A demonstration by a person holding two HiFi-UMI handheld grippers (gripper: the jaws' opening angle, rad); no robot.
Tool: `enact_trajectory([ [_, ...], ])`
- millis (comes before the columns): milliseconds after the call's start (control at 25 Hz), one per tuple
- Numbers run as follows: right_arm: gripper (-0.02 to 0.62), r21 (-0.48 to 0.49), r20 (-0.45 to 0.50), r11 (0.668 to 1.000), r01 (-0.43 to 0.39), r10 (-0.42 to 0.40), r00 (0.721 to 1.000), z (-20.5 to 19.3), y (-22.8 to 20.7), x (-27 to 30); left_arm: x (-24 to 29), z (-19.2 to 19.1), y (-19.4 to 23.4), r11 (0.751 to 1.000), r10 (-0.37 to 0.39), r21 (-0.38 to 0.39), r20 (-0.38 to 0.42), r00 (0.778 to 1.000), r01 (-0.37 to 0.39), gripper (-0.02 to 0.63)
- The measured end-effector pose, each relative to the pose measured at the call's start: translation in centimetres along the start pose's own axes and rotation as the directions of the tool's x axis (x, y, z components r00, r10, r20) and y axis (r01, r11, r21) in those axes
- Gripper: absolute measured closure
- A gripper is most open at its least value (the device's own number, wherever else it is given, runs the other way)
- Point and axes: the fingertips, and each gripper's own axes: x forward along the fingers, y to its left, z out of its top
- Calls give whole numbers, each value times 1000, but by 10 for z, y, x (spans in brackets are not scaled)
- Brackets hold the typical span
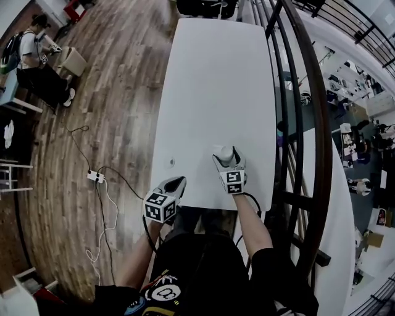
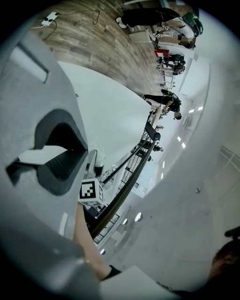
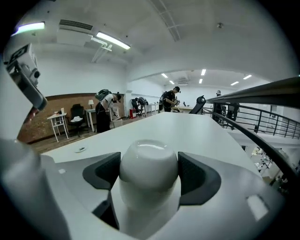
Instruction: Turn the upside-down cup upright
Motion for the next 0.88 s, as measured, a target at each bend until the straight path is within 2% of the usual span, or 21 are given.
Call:
enact_trajectory([
  [160,213,-154,-6,988,-11,10,1000,0,7,11,-7,-5,-5,999,-37,-11,5,999,37,600],
  [240,212,-173,-20,984,-31,28,999,-1,10,9,-6,-5,-6,999,-43,-10,4,999,43,600],
  [360,213,-131,-24,991,-19,16,1000,-6,7,-7,-3,-3,-12,998,-69,4,2,998,69,600],
  [520,223,32,43,996,81,-83,996,11,-13,-56,-4,6,-16,995,-98,21,18,995,98,600],
  [560,259,67,64,993,102,-106,992,18,-16,-73,-5,9,-17,995,-102,27,26,994,101,600],
  [640,373,131,99,981,140,-153,983,32,-17,-111,-6,16,-22,993,-112,44,48,993,110,600],
  [760,592,200,119,965,169,-195,974,42,-5,-161,-4,23,-34,988,-144,68,75,987,139,600],
  [880,595,294,104,948,124,-161,981,26,28,-197,1,9,-43,983,-167,85,56,984,162,601],
])
